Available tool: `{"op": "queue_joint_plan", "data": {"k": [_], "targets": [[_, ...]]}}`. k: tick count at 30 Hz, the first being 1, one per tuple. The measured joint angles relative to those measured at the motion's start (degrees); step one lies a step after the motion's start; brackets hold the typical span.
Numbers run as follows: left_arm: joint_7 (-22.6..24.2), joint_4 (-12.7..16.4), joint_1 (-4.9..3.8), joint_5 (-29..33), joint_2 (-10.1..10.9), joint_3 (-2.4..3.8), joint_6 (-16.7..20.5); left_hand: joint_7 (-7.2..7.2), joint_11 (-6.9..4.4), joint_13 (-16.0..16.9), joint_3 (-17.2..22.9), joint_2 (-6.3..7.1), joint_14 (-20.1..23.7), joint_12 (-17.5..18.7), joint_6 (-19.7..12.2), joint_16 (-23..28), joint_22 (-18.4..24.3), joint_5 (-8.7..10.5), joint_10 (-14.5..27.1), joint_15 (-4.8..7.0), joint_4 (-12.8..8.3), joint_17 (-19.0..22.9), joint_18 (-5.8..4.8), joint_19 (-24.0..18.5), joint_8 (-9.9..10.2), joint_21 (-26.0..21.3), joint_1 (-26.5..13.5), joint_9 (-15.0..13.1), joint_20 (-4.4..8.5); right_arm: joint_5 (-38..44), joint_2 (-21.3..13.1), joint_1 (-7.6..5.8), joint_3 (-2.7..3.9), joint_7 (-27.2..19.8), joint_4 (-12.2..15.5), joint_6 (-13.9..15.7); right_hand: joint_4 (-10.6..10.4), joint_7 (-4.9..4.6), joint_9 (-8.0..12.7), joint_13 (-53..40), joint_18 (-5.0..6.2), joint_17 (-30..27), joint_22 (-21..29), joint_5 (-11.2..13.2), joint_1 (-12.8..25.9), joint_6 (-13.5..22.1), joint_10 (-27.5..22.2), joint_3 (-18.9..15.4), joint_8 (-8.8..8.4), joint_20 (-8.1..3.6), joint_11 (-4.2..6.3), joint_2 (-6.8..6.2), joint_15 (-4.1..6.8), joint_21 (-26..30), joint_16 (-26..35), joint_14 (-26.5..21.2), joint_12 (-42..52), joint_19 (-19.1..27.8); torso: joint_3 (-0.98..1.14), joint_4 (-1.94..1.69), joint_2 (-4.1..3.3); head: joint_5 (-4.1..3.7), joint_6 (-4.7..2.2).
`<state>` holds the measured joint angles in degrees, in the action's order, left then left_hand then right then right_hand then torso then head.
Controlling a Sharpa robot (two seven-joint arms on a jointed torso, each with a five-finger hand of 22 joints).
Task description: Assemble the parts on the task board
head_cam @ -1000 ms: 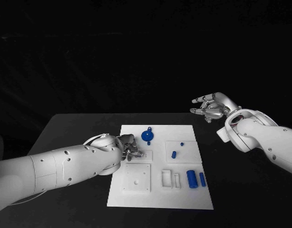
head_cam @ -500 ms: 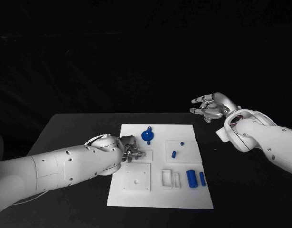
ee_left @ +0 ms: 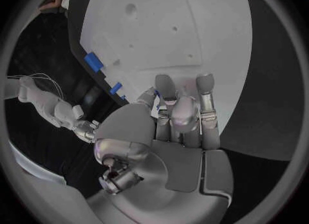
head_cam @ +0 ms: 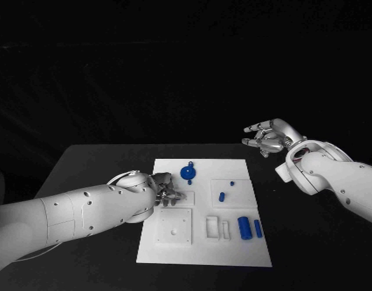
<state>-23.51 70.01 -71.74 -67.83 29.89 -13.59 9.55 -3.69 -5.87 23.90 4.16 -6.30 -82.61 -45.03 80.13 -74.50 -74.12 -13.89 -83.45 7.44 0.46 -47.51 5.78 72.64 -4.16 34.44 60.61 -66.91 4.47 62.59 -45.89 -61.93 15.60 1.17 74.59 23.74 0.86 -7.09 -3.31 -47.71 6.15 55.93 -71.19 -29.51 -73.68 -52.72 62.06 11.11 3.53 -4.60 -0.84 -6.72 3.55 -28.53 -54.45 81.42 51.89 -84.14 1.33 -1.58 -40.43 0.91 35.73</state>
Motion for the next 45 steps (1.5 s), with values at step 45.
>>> {"op": "queue_joint_plan", "data": {"k": [45], "targets": [[0.00, 1.52, -0.55, 9.08, 4.17, 5.34, -0.52, 1.48, 0.48, -2.73, 0.89, 18.67, 1.15, 4.63, -2.60, 6.96, 0.75, 10.84, -0.48, -0.09, 16.33, 7.25, -3.61, 0.46, 0.39, -5.22, -1.82, 13.69, 3.15, -0.04, -0.01, 0.75, -0.01, -0.25, -0.18, 0.55, -0.17, 0.00, 0.00, 0.00, 0.00, 0.04, 0.01, -0.67, 0.22, 0.00, 0.00, 0.16, 0.00, 0.00, 0.00, -0.23, 0.00, -0.21, 0.00, 0.00, 0.00, 0.00, -0.01, -0.03, 0.07, -0.05, -0.14]]}}
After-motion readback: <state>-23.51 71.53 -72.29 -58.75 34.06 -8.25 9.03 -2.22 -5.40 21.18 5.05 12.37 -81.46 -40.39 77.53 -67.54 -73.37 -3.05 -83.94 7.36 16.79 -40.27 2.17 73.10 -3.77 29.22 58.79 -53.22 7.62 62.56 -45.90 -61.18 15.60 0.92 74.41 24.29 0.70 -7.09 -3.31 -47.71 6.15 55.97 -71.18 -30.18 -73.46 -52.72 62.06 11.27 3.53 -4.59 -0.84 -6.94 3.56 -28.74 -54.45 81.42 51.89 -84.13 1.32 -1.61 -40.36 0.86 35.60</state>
